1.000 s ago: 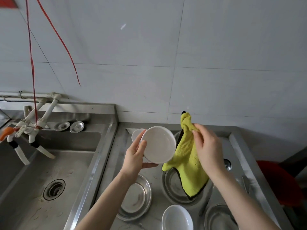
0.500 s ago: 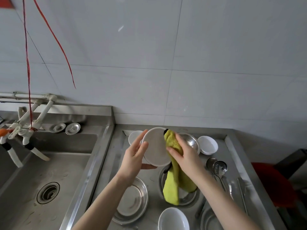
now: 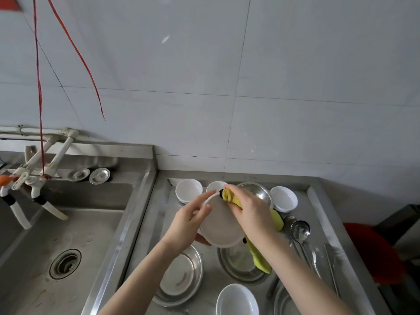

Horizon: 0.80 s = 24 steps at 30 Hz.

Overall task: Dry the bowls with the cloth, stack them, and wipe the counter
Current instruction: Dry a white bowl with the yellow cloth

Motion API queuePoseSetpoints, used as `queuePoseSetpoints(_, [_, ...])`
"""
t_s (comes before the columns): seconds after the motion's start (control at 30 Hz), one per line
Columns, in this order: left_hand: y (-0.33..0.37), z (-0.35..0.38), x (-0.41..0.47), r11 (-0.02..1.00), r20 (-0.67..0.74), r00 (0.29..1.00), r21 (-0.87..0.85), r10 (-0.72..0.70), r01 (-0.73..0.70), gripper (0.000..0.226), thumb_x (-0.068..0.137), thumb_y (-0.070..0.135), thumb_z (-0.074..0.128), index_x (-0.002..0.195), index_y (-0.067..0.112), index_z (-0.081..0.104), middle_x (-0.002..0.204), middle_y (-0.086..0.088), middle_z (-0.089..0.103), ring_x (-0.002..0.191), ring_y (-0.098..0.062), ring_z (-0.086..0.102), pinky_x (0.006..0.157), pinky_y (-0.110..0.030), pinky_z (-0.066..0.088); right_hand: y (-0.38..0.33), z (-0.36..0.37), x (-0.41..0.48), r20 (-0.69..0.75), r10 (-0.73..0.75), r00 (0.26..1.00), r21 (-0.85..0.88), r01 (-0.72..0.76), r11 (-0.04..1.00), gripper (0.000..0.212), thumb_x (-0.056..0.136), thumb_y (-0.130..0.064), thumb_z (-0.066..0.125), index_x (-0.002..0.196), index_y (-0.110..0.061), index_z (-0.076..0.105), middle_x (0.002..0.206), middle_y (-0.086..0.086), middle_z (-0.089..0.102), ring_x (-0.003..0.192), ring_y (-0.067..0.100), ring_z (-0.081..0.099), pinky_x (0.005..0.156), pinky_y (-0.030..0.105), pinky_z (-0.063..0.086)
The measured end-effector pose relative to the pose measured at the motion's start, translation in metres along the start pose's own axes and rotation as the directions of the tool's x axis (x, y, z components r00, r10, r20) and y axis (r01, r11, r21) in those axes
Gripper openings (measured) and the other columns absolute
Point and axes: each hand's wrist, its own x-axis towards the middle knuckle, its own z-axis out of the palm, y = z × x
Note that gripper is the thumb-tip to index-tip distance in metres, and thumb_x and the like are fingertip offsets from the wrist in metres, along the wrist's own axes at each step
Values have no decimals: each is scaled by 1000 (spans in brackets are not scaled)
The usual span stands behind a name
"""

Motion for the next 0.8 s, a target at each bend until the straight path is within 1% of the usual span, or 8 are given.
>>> queuePoseSetpoints(0.1, [3, -2, 1, 991, -137, 990, -122, 33, -50, 27, 101, 23, 50, 121, 39, 59, 101, -4, 69, 101, -26, 66, 57, -52, 59, 1, 0, 5, 11, 209, 978, 112, -209, 972, 47, 83, -24, 71, 127, -21, 57, 97, 0, 71, 84, 20, 66, 75, 32, 53])
queuePoseSetpoints(0.2, [2, -2, 3, 994, -145, 987, -73, 69, -80, 25, 100, 25, 51, 118, 40, 61, 102, -4, 69, 103, -27, 64, 57, -50, 60, 1, 4, 3, 136, 348, 928, 104, -363, 926, 24, 86, -27, 66, 105, -14, 59, 89, 5, 66, 84, 25, 62, 69, 30, 46])
queuePoseSetpoints(0.37, [7, -8, 12, 993, -45, 998, 107, 54, -49, 24, 98, 29, 56, 116, 43, 63, 110, -5, 66, 105, -20, 63, 54, -48, 60, -5, 4, 3, 97, 349, 932, -33, -347, 937, 17, 92, -24, 58, 96, -9, 54, 88, 9, 64, 83, 29, 61, 72, 40, 49])
queuePoseSetpoints(0.5, [11, -12, 15, 941, 75, 997, 335, 13, -37, 27, 96, 33, 59, 119, 47, 62, 105, -3, 64, 98, -18, 65, 51, -46, 59, -9, 1, -4, 141, 143, 980, -88, -132, 987, 12, 90, -17, 54, 100, -13, 58, 91, 3, 63, 84, 28, 60, 71, 41, 48])
queuePoseSetpoints(0.57, [7, -11, 13, 937, 69, 997, 346, 19, -42, 39, 95, 34, 60, 126, 56, 51, 108, 2, 65, 97, -14, 65, 54, -43, 60, -10, 0, -6, 146, 113, 983, -102, -98, 990, 15, 89, -14, 54, 103, -15, 60, 91, 1, 64, 82, 27, 60, 69, 39, 48])
queuePoseSetpoints(0.67, [-5, -7, 7, 951, -28, 995, 298, 99, -86, 70, 88, 36, 69, 138, 63, 27, 116, 9, 63, 96, -9, 66, 67, -28, 59, -3, 0, -3, 15, 265, 964, 20, -265, 964, 7, 90, -16, 60, 96, -13, 62, 81, 2, 66, 73, 23, 61, 62, 30, 44])
queuePoseSetpoints(0.73, [-16, 0, 3, 955, -84, 982, 260, 171, -144, 75, 85, 24, 74, 139, 54, 30, 113, 9, 64, 92, -9, 68, 73, -31, 59, 3, 1, 1, -27, 418, 908, 109, -413, 904, 12, 90, -22, 62, 90, -10, 61, 78, 4, 64, 73, 24, 60, 63, 30, 45])
queuePoseSetpoints(0.8, [-19, 8, 3, 964, -161, 965, 205, 206, -172, 65, 84, 7, 70, 126, 49, 43, 109, 3, 66, 83, -12, 70, 68, -33, 61, 7, 2, 3, -19, 448, 894, 90, -444, 891, 18, 90, -24, 63, 91, -6, 60, 81, 8, 65, 76, 26, 60, 68, 35, 48])
